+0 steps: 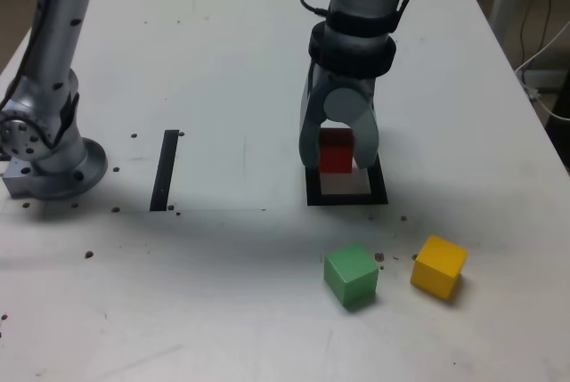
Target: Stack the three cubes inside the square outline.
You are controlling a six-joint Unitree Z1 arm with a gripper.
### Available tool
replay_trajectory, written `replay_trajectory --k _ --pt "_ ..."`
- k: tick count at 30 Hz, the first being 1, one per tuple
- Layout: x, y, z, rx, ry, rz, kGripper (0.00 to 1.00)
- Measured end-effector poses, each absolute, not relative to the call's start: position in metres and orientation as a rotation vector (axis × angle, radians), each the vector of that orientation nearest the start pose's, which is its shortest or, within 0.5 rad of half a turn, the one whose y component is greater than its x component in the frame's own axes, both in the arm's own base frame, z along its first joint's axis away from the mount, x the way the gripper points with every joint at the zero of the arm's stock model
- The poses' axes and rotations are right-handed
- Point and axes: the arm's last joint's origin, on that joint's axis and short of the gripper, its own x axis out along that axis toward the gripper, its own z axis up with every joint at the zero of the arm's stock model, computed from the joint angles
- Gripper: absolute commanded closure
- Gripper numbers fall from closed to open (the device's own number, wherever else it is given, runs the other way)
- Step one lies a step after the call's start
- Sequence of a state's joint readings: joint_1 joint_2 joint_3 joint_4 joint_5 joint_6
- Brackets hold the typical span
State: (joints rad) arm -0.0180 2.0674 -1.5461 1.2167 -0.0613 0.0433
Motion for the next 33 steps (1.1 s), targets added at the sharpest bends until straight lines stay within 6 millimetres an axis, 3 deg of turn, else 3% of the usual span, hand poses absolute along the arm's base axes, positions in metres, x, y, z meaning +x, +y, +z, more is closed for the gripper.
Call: replay_trajectory --k 12,14,18,20,27,33 --pt "0.371 -0.010 0.222 -0.002 1.729 -0.088 0.69" --pt "0.372 -0.009 0.220 -0.001 1.734 -0.084 0.58" --pt "0.372 -0.006 0.216 0.005 1.741 -0.085 0.16" --pt "0.372 -0.006 0.214 0.007 1.740 -0.089 0.04" --pt "0.371 -0.005 0.212 0.015 1.738 -0.080 0.00" --pt "0.362 -0.006 0.239 0.047 1.666 -0.039 0.00"
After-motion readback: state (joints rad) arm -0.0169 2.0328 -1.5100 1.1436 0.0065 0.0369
